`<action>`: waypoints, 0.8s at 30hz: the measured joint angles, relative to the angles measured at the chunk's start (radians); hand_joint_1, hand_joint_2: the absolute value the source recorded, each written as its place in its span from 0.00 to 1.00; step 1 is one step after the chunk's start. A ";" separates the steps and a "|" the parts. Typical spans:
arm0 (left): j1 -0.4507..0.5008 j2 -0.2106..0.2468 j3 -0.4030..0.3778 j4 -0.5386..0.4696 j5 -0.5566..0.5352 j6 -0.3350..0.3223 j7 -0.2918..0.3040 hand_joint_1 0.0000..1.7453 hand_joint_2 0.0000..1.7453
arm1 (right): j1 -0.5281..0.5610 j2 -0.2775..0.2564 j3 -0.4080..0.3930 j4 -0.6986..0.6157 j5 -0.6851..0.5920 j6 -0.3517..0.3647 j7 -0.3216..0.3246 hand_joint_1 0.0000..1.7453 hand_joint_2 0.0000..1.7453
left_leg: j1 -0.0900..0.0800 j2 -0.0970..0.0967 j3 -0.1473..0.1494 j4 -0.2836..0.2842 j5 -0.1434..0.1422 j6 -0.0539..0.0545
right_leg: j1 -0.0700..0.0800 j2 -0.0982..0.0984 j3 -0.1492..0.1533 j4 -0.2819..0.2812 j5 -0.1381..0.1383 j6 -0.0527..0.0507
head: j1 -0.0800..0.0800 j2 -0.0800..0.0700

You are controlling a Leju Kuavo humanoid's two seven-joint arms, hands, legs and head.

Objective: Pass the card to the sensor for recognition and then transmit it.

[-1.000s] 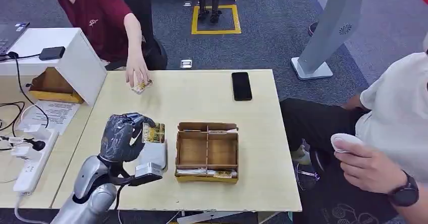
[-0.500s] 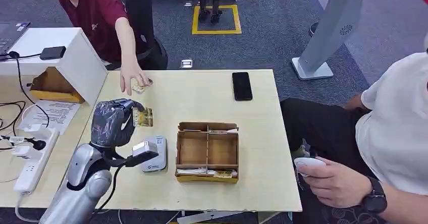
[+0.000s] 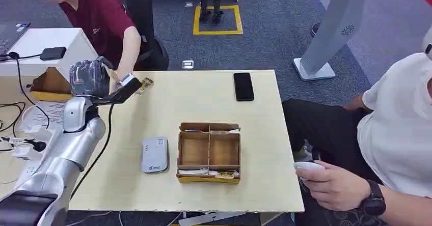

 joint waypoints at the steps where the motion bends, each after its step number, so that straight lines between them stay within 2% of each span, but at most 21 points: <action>1: -0.007 -0.001 0.003 0.024 0.007 0.000 -0.003 1.00 1.00 | 0.000 0.001 0.000 0.000 0.000 0.000 0.000 0.00 1.00 | 0.000 0.000 0.000 0.000 0.000 0.000 | 0.000 0.000 0.000 0.000 0.000 0.000 | -0.001 0.000; 10: -0.040 -0.015 0.022 0.131 0.023 0.003 -0.024 1.00 1.00 | 0.002 0.003 -0.013 0.000 0.009 -0.004 -0.005 0.00 1.00 | 0.000 0.000 -0.001 0.000 0.000 0.000 | 0.000 0.000 -0.001 0.000 0.000 0.000 | 0.000 0.000; 24: -0.051 -0.025 0.027 0.182 0.024 0.003 -0.026 1.00 1.00 | 0.002 0.003 -0.016 0.000 0.009 -0.004 -0.005 0.00 1.00 | 0.000 0.000 -0.001 0.000 0.000 0.000 | 0.000 0.000 -0.002 0.000 0.000 0.000 | 0.000 0.000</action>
